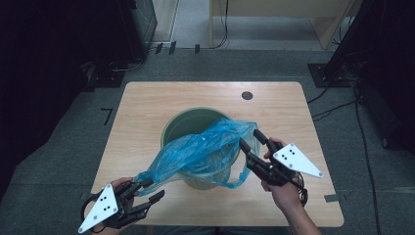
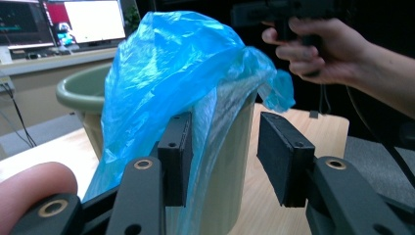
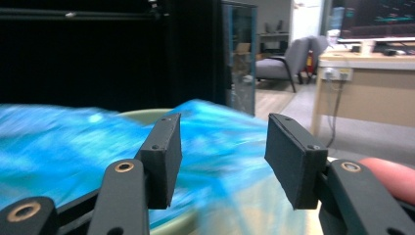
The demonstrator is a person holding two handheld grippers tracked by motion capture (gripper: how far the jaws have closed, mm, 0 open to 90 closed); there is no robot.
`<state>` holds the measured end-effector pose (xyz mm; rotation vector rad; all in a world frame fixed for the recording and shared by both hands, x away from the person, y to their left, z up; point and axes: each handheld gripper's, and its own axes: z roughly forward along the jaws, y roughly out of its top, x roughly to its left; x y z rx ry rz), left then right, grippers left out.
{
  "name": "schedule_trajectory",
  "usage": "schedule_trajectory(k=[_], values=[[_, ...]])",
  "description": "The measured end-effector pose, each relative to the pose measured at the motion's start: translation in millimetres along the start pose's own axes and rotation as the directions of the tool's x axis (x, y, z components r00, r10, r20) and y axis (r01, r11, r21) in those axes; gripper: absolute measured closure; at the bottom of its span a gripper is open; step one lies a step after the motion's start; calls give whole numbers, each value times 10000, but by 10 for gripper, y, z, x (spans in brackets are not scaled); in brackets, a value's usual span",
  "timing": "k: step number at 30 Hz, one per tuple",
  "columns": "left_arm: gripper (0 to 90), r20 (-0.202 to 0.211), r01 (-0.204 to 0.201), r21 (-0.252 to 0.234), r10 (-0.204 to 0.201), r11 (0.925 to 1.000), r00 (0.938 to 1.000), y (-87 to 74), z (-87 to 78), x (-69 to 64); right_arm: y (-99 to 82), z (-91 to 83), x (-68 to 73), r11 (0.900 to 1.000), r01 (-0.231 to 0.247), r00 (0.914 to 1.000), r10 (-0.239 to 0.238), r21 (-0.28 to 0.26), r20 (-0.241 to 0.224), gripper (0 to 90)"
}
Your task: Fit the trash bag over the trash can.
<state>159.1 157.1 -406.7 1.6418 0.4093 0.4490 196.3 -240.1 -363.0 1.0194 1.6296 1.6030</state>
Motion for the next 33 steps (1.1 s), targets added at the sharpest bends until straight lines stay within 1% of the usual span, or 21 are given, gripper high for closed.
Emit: schedule_trajectory(k=[2, 3, 4, 5, 6, 7, 8, 9, 10, 12, 15, 16, 17, 19, 22, 25, 27, 28, 29, 30, 33], values=[[557, -340, 86, 87, -83, 9999, 9994, 29, 39, -1, -25, -32, 86, 9999, 100, 9994, -99, 30, -320, 485], [557, -340, 86, 87, -83, 9999, 9994, 29, 39, -1, -37, -39, 124, 9998, 194, 9986, -191, 47, -501, 485], [557, -640, 164, 195, -151, 9997, 9978, 56, 94, 0, -50, -44, 163, 9997, 218, 9974, -209, 116, -693, 483], [557, -726, 294, 220, -278, 9993, 9970, 67, 127, -1, -63, -41, 195, 9994, 312, 9956, -298, 153, -886, 478], [557, -726, 294, 220, -278, 9993, 9970, 67, 127, -1, -78, -36, 224, 9990, 418, 9936, -398, 163, -1059, 468], [557, -779, 373, 232, -354, 9990, 9963, 74, 164, -6, -78, -36, 224, 9990, 418, 9936, -398, 163, -1059, 468], [555, -997, 358, 363, -320, 9987, 9945, 91, 237, -31, -114, -27, 281, 9988, 427, 9884, -385, 257, -1471, 420], [554, -997, 358, 363, -320, 9987, 9945, 91, 237, -31, -133, -20, 305, 9985, 460, 9855, -407, 288, -1649, 382], [553, -1185, 446, 442, -390, 9980, 9922, 114, 296, -46, -153, -15, 330, 9983, 486, 9824, -418, 330, -1823, 350], [546, -1323, 619, 419, -559, 9972, 9896, 147, 332, -50, -193, -1, 372, 9970, 626, 9771, -519, 457, -2062, 297], [547, -1723, 679, 447, -592, 9967, 9833, 215, 358, -70, -261, 20, 431, 9934, 982, 9700, -823, 591, -2289, 302], [547, -1682, 705, 377, -632, 9968, 9837, 240, 353, -79, -283, 28, 447, 9916, 1129, 9684, -957, 628, -2305, 313], [545, -1651, 702, 303, -642, 9971, 9842, 265, 346, -92, -304, 35, 463, 9895, 1305, 9663, -1128, 627, -2312, 331], [540, -1727, 542, 261, -489, 9982, 9837, 316, 333, -119, -318, 21, 482, 9885, 1449, 9621, -1304, 439, -2394, 431], [535, -1976, 456, 124, -422, 9989, 9794, 385, 313, -129, -310, 13, 503, 9816, 1873, 9584, -1742, 375, -2262, 637], [525, -2038, 494, 73, -469, 9987, 9779, 430, 299, -111, -313, 15, 499, 9802, 1936, 9565, -1793, 409, -2300, 815], [522, -2393, 466, -44, -463, 9989, 9698, 496, 282, -78, -315, 9, 496, 9784, 2039, 9529, -1905, 339, -2358, 894], [521, -2543, 499, -67, -499, 9987, 9658, 517, 278, -61, -312, 2, 492, 9780, 2058, 9507, -1917, 333, -2439, 900], [520, -2543, 499, -67, -499, 9987, 9658, 517, 278, -61, -309, -9, 489, 9774, 2091, 9477, -1949, 307, -2528, 900], [519, -2852, 656, -151, -671, 9977, 9561, 552, 273, -16, -308, -24, 485, 9760, 2160, 9435, -2016, 268, -2628, 900], [515, -3162, 903, -237, -932, 9956, 9441, 575, 270, 51, -309, -84, 458, 9736, 2275, 9362, -2140, 166, -2788, 900]])
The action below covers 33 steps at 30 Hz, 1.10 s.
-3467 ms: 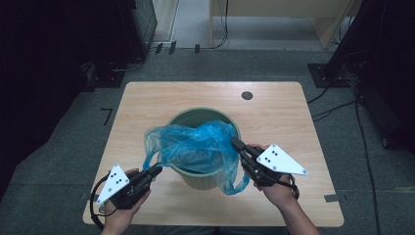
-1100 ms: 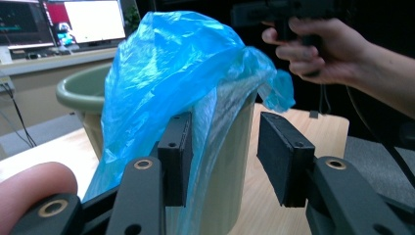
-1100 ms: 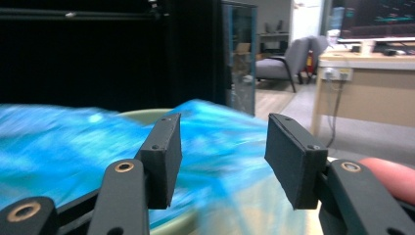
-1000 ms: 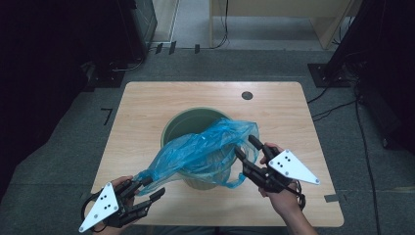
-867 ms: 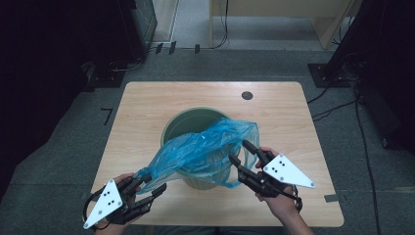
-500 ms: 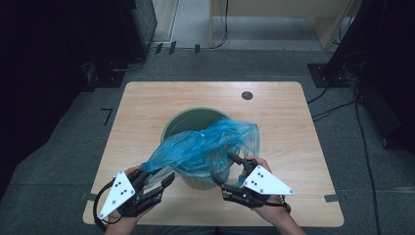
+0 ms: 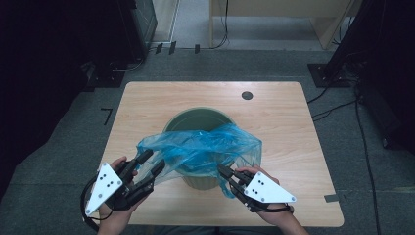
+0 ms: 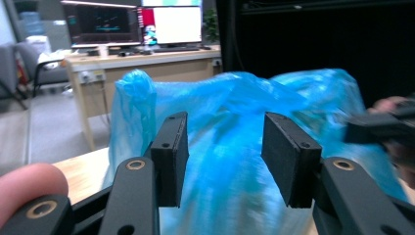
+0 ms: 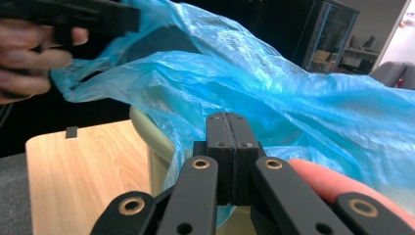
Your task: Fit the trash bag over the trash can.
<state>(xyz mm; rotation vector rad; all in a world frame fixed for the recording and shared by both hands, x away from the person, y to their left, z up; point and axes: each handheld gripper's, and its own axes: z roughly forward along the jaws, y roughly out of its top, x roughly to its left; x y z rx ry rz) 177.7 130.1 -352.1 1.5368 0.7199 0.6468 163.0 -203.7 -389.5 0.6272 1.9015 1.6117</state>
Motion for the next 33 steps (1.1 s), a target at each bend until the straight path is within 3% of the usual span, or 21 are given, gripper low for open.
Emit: schedule_trajectory(k=[10, 14, 16, 19, 22, 23, 24, 26, 29, 33], values=[[502, -305, 94, 593, -76, 9982, 9995, -82, 85, 53, -172, -178, -66, 9990, 157, 9980, -130, 420, -623, 900], [503, -334, 199, 775, -174, 9968, 9993, -122, 139, 81, -287, -192, -87, 9936, 580, 9974, -534, 970, -494, 900], [503, -363, 213, 813, -184, 9965, 9992, -135, 157, 92, -371, -170, -126, 9901, 520, 9983, -479, 1303, -341, 900], [503, -428, 291, 837, -256, 9961, 9988, -148, 171, 119, -535, -87, -185, 9733, 732, 9961, -823, 2177, 331, 900], [504, -477, 326, 886, -285, 9955, 9985, -159, 173, 147, -669, -23, -227, 9555, 786, 9930, -1003, 2843, 627, 900], [503, -486, 348, 875, -306, 9956, 9984, -160, 171, 149, -677, -25, -238, 9565, 725, 9935, -942, 2827, 641, 851], [503, -474, 347, 845, -308, 9958, 9984, -159, 168, 150, -662, -46, -244, 9615, 583, 9969, -701, 2685, 349, 775], [502, -460, 289, 781, -253, 9965, 9986, -151, 159, 151, -593, -125, -229, 9750, 771, 9969, -727, 2086, -285, 652], [501, -466, 295, 663, -265, 9974, 9986, -135, 143, 157, -455, -294, -221, 9912, 901, 9895, -781, 974, -1213, 615], [501, -520, 308, 595, -277, 9978, 9983, -136, 126, 173, -327, -475, -245, 9942, 1035, 9824, -976, 290, -1595, 601]])
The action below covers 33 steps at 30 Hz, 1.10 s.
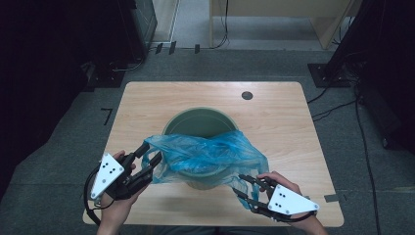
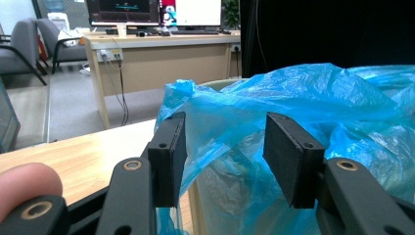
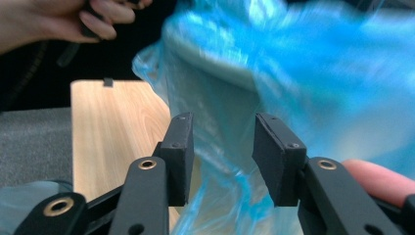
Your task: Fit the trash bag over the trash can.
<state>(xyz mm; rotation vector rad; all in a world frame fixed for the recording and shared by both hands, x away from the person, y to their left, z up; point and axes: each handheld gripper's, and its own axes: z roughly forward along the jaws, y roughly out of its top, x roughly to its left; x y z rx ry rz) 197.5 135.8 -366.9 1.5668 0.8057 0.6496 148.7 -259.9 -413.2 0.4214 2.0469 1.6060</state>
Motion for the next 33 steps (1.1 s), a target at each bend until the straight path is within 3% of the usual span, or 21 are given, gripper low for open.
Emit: schedule_trajectory(k=[5, 8, 10, 12, 16, 18, 19, 20, 21, 22, 23, 24, 25, 27, 30, 33], values=[[499, -6, -18, -75, 18, 10000, 10000, -7, -8, 5, 80, -146, -31, 9986, -64, 10000, 66, -527, 30, 585], [492, -17, -191, -286, 191, 9994, 9998, 6, -16, -11, 197, -221, -72, 9916, -93, 9942, 230, -1292, 1048, 492], [481, -100, -292, -380, 289, 9989, 9995, 6, -24, -12, 244, -228, -96, 9879, -146, 9814, 438, -1546, 1868, 428], [471, -171, -354, -508, 346, 9981, 9993, -5, -42, -2, 272, -203, -108, 9911, -129, 9600, 493, -1323, 2756, 378], [455, -368, -417, -870, 386, 9953, 9986, -42, -91, 31, 248, -151, -132, 9960, -186, 9433, 463, -871, 3286, 360], [447, -403, -470, -869, 436, 9951, 9982, -50, -98, 44, 227, -123, -138, 9969, -264, 9371, 506, -744, 3454, 463], [447, -433, -457, -823, 423, 9956, 9982, -55, -100, 55, 227, -123, -138, 9969, -264, 9371, 506, -744, 3454, 463], [428, -414, -386, -700, 357, 9968, 9985, -67, -88, 79, 219, -85, -159, 9983, -325, 9226, 485, -482, 3827, 604], [418, -323, -358, -551, 340, 9978, 9989, -74, -71, 95, 217, -70, -179, 9981, -443, 9181, 574, -424, 3921, 667], [402, -230, -316, -349, 309, 9989, 9993, -83, -42, 108, 216, -56, -201, 9973, -583, 9170, 712, -445, 3926, 727], [380, -230, -316, -349, 309, 9989, 9993, -83, -42, 108, 216, -56, -201, 9973, -583, 9170, 712, -445, 3926, 727], [370, -160, -243, 24, 243, 9997, 9996, -112, 20, 127, 223, -23, -238, 9951, -839, 9125, 975, -514, 3972, 818], [374, -86, -179, 98, 180, 9998, 9998, -127, 44, 139, 230, -3, -255, 9941, -932, 9111, 1074, -550, 3978, 848], [460, 204, 66, 71, -67, 10000, 9998, -154, 85, 151, 251, 45, -284, 9934, -1005, 9115, 1146, -561, 3951, 874], [694, 611, -87, -3, 87, 10000, 9981, -171, 148, 151, 287, 138, -319, 9936, -1005, 9106, 1126, -513, 3977, 881], [836, 511, -145, 122, 139, 9998, 9986, -159, 239, 173, 316, 240, -385, 9943, -969, 9021, 1068, -449, 4181, 881]])
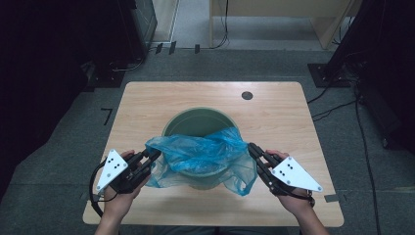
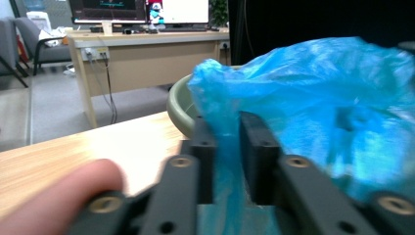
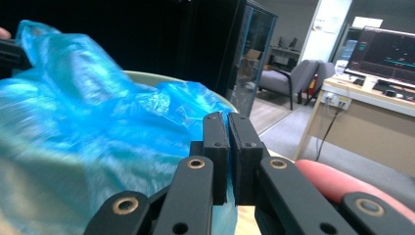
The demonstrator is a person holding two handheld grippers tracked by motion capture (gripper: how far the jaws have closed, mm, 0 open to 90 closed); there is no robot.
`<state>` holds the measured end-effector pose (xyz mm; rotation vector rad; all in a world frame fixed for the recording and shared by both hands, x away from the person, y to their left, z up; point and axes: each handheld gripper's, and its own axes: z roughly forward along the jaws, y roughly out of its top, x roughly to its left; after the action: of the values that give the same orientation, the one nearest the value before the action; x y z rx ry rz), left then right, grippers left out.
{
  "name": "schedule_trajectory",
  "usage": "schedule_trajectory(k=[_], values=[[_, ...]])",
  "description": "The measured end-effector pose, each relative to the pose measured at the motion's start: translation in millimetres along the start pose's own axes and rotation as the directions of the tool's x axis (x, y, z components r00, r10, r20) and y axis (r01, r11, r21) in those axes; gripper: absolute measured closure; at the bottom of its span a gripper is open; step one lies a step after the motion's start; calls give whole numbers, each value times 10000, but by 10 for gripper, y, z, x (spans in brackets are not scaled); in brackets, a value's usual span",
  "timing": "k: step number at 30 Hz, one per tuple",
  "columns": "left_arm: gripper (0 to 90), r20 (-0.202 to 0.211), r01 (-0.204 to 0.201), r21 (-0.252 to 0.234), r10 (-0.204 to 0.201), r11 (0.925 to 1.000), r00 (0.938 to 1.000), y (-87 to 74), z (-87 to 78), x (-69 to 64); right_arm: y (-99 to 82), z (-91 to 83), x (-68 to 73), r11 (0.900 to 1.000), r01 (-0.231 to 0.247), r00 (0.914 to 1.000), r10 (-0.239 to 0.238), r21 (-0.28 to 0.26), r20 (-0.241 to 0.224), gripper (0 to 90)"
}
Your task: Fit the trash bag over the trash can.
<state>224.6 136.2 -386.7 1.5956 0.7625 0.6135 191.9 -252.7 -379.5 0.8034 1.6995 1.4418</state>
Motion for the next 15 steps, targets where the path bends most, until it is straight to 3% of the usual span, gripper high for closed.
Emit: schedule_trajectory(k=[5, 6, 8, 9, 12, 15], values=[[886, -389, 540, 62, -537, 9985, 9978, 30, 159, 127, -33, 300, -131, 9982, -290, 9971, 252, 525, 717, 882], [887, -604, 834, 172, -822, 9964, 9948, 30, 258, 204, -55, 369, -158, 9971, -384, 9951, 321, 662, 932, 885], [886, -700, 971, 264, -950, 9949, 9930, 26, 310, 239, -77, 437, -185, 9959, -486, 9934, 402, 767, 1070, 886], [887, -883, 1203, 386, -1165, 9920, 9893, 11, 409, 293, -115, 566, -230, 9938, -570, 9902, 441, 954, 1323, 890], [887, -1111, 1470, 480, -1410, 9880, 9837, -26, 559, 346, -166, 746, -291, 9892, -784, 9875, 600, 1242, 1457, 890], [891, -1155, 1917, 678, -1832, 9791, 9763, -100, 717, 386, -264, 946, -336, 9758, -1139, 9864, 885, 1868, 1387, 890]])
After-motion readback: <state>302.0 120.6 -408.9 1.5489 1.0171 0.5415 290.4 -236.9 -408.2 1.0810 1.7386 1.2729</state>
